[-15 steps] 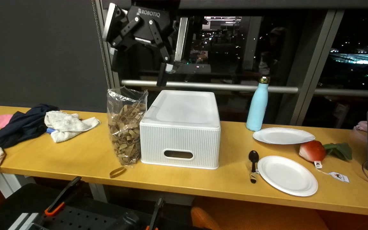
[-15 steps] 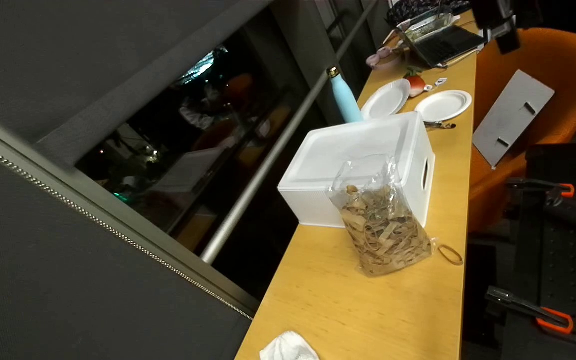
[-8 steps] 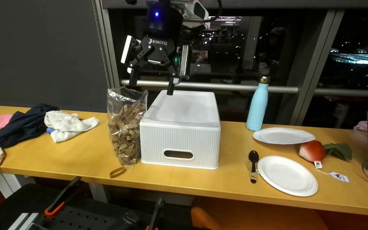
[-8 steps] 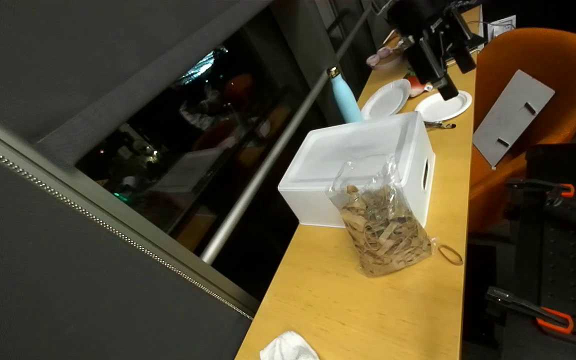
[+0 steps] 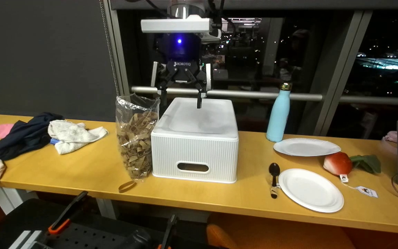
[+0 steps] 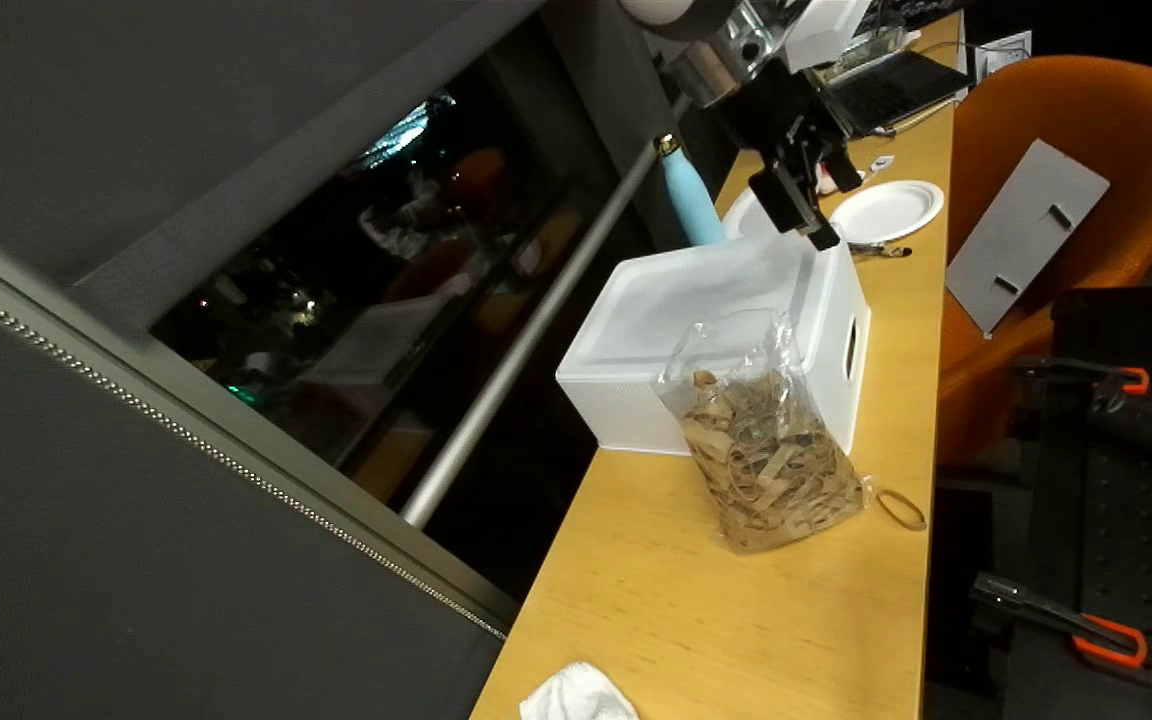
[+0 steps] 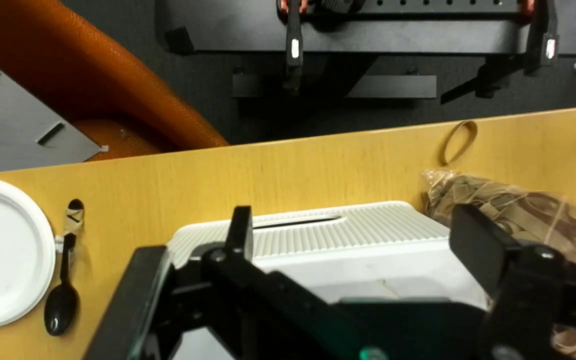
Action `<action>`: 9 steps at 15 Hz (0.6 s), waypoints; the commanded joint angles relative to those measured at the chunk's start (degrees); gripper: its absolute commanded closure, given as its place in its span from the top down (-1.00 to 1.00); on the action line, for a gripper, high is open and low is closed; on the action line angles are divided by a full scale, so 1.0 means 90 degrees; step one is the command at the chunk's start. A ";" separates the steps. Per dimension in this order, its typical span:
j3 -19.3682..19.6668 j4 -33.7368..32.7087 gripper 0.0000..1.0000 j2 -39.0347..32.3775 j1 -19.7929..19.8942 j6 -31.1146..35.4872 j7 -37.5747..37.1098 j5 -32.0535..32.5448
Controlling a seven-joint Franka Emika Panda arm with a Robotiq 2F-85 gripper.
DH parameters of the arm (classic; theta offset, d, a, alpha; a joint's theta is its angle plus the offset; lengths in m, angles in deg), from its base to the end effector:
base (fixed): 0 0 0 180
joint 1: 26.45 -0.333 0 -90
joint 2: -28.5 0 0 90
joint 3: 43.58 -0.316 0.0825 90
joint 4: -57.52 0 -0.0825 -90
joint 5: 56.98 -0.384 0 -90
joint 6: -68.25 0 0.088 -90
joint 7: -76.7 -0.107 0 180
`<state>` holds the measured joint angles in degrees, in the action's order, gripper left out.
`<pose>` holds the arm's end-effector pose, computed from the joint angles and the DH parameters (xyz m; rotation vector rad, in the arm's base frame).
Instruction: Put some rubber bands on the basket
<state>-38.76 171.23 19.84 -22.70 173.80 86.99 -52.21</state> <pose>0.5441 -0.0877 0.3698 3.0647 0.0970 -0.4692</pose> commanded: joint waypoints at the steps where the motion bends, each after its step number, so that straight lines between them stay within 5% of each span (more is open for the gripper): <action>1: -0.0188 0.0184 1.00 -0.0116 -0.0115 0.0698 -0.0051 0.0256; 9: -0.0419 0.0850 1.00 0.0412 -0.0474 0.2207 -0.0366 0.0882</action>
<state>-41.82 176.25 19.46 -26.45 190.92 85.10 -46.49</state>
